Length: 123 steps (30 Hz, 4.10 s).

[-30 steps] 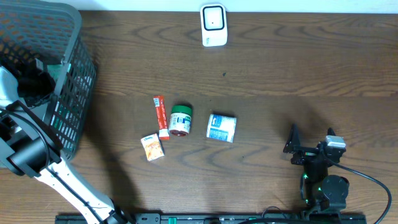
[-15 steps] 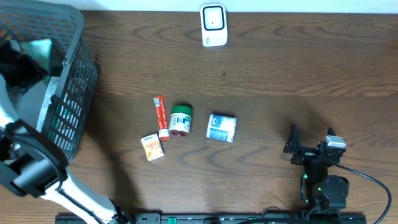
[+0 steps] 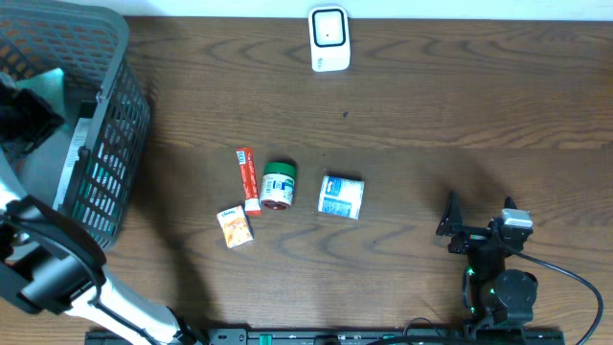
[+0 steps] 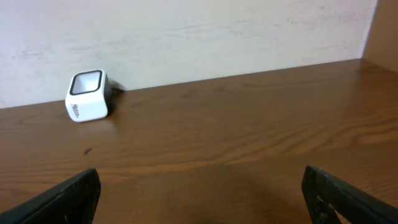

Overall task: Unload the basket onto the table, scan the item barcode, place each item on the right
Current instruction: 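Grasp the light-green toilet tissue wipes pack with the left gripper, then lift the wipes pack out and carry it toward the white scanner, then grasp the wipes pack with the right gripper from the left gripper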

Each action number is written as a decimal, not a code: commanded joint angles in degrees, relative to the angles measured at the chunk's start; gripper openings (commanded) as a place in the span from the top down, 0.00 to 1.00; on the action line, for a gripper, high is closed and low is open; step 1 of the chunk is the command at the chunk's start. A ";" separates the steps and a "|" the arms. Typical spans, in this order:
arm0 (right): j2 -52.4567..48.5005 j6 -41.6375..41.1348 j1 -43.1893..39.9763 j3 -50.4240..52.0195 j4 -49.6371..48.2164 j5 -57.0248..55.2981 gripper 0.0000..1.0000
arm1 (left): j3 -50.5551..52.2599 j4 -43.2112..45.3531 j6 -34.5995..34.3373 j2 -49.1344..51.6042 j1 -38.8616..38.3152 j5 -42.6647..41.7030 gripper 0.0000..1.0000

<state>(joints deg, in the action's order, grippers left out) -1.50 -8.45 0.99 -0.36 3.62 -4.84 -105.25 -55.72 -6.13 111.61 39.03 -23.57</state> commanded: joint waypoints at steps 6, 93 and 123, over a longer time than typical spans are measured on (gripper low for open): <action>0.00 0.83 0.28 0.04 0.20 -0.20 0.01 | -0.85 -0.11 -8.81 -24.92 -2.21 0.22 0.93; -68.24 -36.76 -0.13 -43.78 -23.69 68.54 0.16 | 6.99 -0.35 6.47 -14.58 -63.36 -21.79 0.93; -68.37 -28.15 6.56 -43.78 -20.04 52.24 0.99 | 6.99 4.00 8.66 -14.58 -67.08 -3.76 0.34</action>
<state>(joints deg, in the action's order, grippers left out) -69.91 -41.19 7.16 -43.35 -16.75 47.46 -98.04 -52.49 2.17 98.13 -28.27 -34.57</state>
